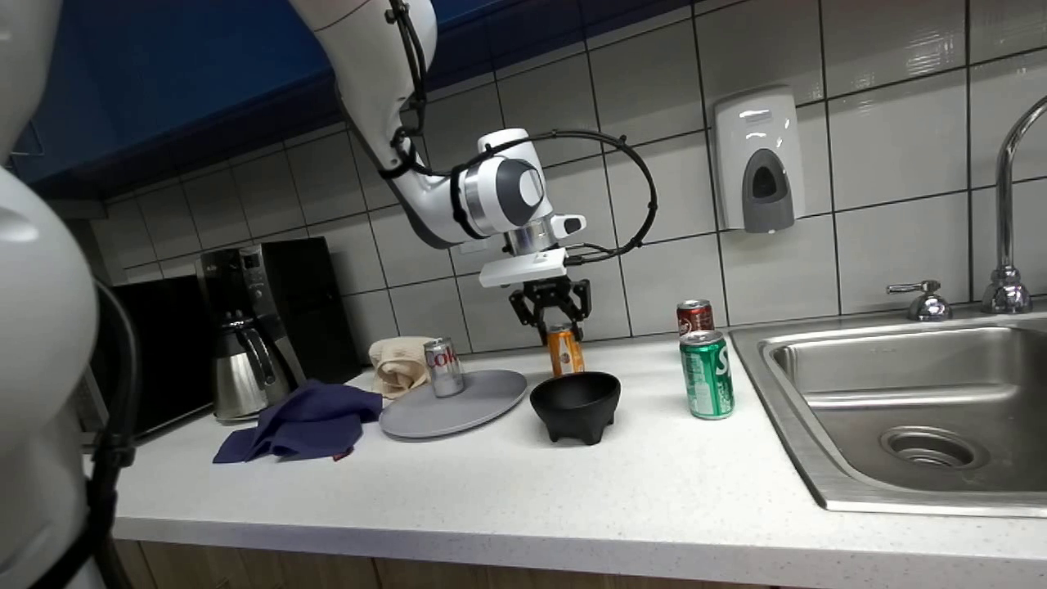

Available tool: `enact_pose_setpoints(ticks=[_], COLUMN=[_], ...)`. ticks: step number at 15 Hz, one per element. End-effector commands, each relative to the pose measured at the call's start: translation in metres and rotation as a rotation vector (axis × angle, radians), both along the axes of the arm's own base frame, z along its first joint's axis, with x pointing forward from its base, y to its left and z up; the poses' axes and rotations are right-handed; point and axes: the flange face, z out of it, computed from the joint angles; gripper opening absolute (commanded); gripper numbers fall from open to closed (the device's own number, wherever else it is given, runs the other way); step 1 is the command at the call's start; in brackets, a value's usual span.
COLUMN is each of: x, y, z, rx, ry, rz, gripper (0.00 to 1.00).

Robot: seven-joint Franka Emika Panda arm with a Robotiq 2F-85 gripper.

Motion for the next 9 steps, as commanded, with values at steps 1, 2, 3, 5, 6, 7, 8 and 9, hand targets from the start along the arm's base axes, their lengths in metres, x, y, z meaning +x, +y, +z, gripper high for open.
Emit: enact_pose_setpoints(ticks=[1, 2, 3, 5, 6, 7, 8, 9], x=[0.001, 0.002, 0.003, 0.007, 0.008, 0.010, 0.013, 0.015], y=[-0.001, 0.001, 0.002, 0.008, 0.012, 0.016, 0.020, 0.025], z=[0.022, 0.025, 0.028, 0.033, 0.036, 0.039, 0.041, 0.043], rx=[-0.014, -0.016, -0.018, -0.022, -0.021, -0.022, -0.021, -0.022], ry=[-0.024, -0.031, -0.037, -0.047, -0.052, -0.058, -0.062, -0.066], rz=[-0.012, -0.015, -0.017, -0.021, -0.022, -0.027, -0.031, -0.035], gripper=[0.38, 0.38, 0.38, 0.38, 0.38, 0.38, 0.38, 0.38])
